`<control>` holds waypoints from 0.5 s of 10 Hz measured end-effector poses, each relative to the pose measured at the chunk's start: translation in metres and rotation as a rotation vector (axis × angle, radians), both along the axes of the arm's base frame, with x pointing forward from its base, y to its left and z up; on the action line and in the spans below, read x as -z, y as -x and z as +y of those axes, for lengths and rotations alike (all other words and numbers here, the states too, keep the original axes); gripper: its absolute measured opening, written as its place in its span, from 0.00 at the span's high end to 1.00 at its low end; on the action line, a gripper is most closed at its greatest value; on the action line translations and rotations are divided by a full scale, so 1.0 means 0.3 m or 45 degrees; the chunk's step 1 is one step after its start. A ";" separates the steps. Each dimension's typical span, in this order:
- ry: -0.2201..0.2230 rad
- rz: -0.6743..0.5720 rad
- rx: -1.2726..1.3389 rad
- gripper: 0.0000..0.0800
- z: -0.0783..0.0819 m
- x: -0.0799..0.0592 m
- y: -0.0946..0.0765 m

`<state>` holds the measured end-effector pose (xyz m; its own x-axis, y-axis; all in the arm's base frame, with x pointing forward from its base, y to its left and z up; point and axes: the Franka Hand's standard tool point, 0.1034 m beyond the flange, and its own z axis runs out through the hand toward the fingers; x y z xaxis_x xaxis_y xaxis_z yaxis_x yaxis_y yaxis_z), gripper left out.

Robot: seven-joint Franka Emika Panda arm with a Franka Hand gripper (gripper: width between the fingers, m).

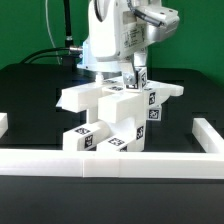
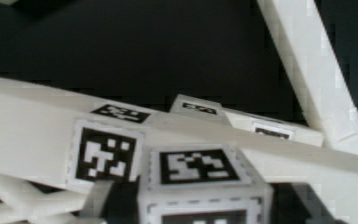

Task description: Assemble chair

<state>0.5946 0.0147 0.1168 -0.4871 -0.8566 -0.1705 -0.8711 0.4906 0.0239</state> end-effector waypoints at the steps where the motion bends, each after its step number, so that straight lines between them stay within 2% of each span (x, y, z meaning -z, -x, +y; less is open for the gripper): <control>1: -0.011 0.006 0.056 0.64 0.002 0.000 -0.001; 5: -0.041 0.012 0.200 0.64 0.018 0.000 -0.008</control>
Offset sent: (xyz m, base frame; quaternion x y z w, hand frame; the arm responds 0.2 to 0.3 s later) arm -0.0012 -0.0005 -0.0023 0.0005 0.0005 0.1372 0.9905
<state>0.5969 0.0201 0.1167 -0.6163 -0.7640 -0.1910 -0.7834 0.6195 0.0496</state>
